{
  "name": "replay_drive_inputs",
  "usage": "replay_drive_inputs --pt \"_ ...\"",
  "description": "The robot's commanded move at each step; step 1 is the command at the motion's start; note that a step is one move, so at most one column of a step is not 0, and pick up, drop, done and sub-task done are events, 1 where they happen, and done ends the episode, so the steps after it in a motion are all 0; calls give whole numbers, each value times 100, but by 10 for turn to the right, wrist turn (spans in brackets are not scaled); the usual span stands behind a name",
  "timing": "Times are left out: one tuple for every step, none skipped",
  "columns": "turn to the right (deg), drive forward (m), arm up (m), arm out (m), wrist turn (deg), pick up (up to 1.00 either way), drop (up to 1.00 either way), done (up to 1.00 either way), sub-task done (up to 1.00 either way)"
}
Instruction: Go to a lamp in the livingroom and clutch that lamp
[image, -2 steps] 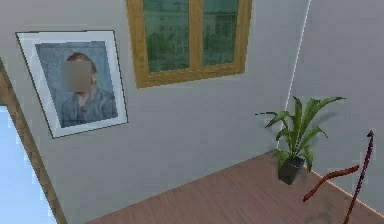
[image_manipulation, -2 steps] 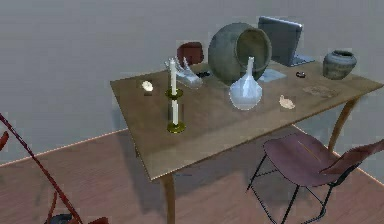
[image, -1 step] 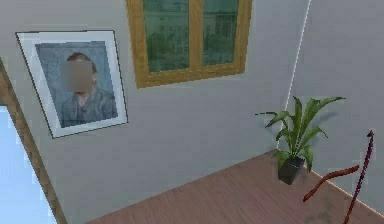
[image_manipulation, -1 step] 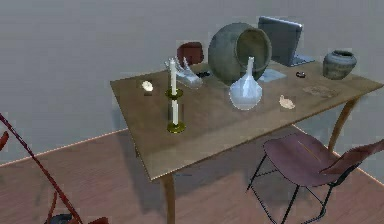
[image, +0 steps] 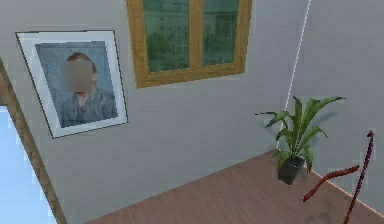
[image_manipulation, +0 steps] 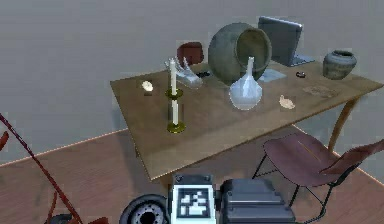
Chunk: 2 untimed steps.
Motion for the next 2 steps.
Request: replay_drive_inputs --pt "0 0 0 48 0 0 0 0 0" --pt "0 0 0 0 450 0 0 0 0"
